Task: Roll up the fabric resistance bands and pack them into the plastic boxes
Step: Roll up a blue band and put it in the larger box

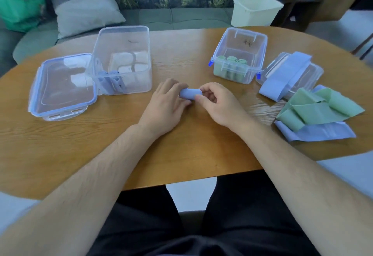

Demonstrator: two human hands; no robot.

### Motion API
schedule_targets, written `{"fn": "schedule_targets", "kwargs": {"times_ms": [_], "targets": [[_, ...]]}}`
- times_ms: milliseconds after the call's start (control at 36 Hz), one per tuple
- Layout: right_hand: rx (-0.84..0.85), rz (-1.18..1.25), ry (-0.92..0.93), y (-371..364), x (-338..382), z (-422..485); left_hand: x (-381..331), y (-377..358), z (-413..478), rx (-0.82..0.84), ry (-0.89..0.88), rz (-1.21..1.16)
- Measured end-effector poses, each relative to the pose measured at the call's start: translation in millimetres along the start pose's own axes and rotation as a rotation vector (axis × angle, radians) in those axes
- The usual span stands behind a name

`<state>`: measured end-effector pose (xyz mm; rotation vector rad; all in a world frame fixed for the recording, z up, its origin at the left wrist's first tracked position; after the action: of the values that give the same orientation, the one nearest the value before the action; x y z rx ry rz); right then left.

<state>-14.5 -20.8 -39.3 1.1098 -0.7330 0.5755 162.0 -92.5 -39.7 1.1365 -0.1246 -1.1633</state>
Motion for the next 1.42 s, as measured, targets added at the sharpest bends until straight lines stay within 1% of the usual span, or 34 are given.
{"fn": "schedule_targets", "kwargs": {"times_ms": [83, 194, 278, 333, 417, 556, 667, 778, 861, 917, 972, 1028, 1083, 1139, 1222, 1417], "targets": [[0.04, -0.011, 0.027, 6.4, 14.6, -30.3, -13.6, 12.2, -19.6, -0.025, -0.055, -0.009], [0.108, -0.061, 0.037, 14.2, 36.3, -63.3, -34.5, 24.1, -42.4, 0.027, -0.123, 0.044], [0.149, -0.101, 0.049, 14.2, 49.0, -81.0, -41.9, 27.0, -57.1, 0.052, -0.091, 0.085], [0.125, -0.106, 0.062, 11.9, 53.7, -90.4, -42.8, 28.7, -65.5, 0.056, -0.054, 0.049], [0.1, -0.042, 0.064, 5.6, 57.4, -105.7, -43.8, 34.1, -76.0, 0.074, -0.014, 0.007], [0.121, -0.009, 0.131, 0.7, 61.5, -110.7, -46.8, 41.3, -85.1, 0.168, -0.051, 0.036], [0.153, 0.028, 0.07, 2.4, 62.7, -104.6, -47.3, 46.8, -82.1, 0.204, -0.052, 0.025], [0.188, 0.063, 0.049, 4.8, 65.1, -106.4, -46.5, 50.9, -77.1, 0.235, -0.13, 0.021], [0.181, 0.08, 0.024, 5.1, 71.9, -112.3, -49.5, 52.0, -77.9, 0.232, -0.162, -0.011], [0.158, 0.18, -0.046, 6.0, 75.5, -112.4, -53.5, 52.6, -79.5, 0.196, -0.118, -0.081], [0.157, 0.357, -0.142, 6.7, 77.5, -108.5, -58.5, 53.4, -80.3, 0.141, -0.047, -0.162], [0.212, 0.574, -0.273, 6.9, 77.7, -104.1, -63.9, 54.1, -79.9, 0.096, 0.001, -0.237], [0.253, 0.794, -0.375, 7.3, 79.9, -103.9, -67.6, 54.2, -79.6, 0.078, 0.018, -0.293], [0.249, 0.937, -0.415, 9.0, 83.8, -104.7, -69.6, 54.7, -79.8, 0.074, 0.013, -0.304], [0.252, 1.046, -0.424, 11.0, 87.7, -106.3, -69.6, 54.8, -80.6, 0.069, 0.026, -0.323], [0.225, 1.09, -0.436, 11.4, 90.8, -105.8, -66.1, 50.5, -81.6, 0.071, 0.037, -0.317]]}}
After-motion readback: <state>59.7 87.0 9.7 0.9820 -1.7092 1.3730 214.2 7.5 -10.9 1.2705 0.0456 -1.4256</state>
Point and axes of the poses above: each hand's wrist, its own z-axis towards the middle knuckle, its own y-axis out of the back of the hand, x = y × z, the point moved 1 cm from there along z, towards the middle knuckle, and after that the axes turned 4 degrees about y, right-handed, at the moved point
